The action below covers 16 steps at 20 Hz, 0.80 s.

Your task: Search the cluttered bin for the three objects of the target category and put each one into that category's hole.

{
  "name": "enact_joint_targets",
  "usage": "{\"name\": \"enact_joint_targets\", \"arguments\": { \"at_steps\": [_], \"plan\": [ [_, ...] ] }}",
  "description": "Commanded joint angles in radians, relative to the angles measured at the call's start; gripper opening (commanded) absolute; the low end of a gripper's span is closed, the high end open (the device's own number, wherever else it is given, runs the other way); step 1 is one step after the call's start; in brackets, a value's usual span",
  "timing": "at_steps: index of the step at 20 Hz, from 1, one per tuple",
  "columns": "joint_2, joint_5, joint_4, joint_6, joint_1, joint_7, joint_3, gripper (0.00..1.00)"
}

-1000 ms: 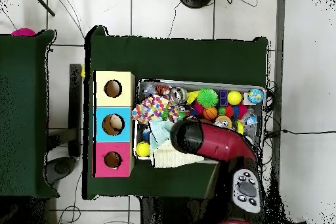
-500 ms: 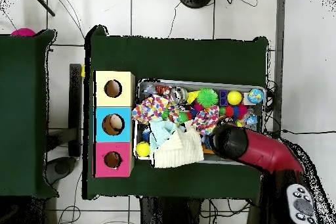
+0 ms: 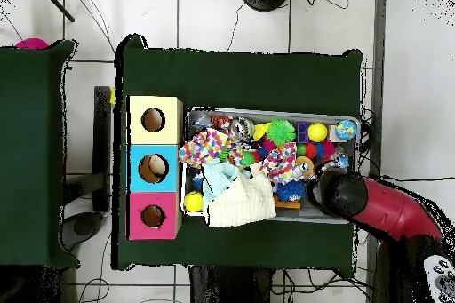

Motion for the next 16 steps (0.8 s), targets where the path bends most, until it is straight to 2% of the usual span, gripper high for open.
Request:
{"name": "enact_joint_targets", "arguments": {
  "at_steps": [1,4,6,9,11,13,16],
  "plan": [
    [-0.014,-0.092,-0.044,0.105,0.011,-0.225,0.139,1.0],
    [0.018,-0.166,-0.11,0.125,0.052,-0.236,0.087,1.0],
    [0.049,-0.185,-0.124,0.105,0.072,-0.179,0.058,1.0],
    [0.115,-0.198,-0.124,-0.058,0.073,-0.05,0.046,1.0],
    [0.155,-0.224,-0.153,-0.126,0.096,0.0,0.016,1.0],
    [0.178,-0.258,-0.185,-0.134,0.119,-0.003,-0.008,1.0],
    [0.192,-0.295,-0.221,-0.095,0.164,-0.016,-0.049,1.0]
  ]
}}
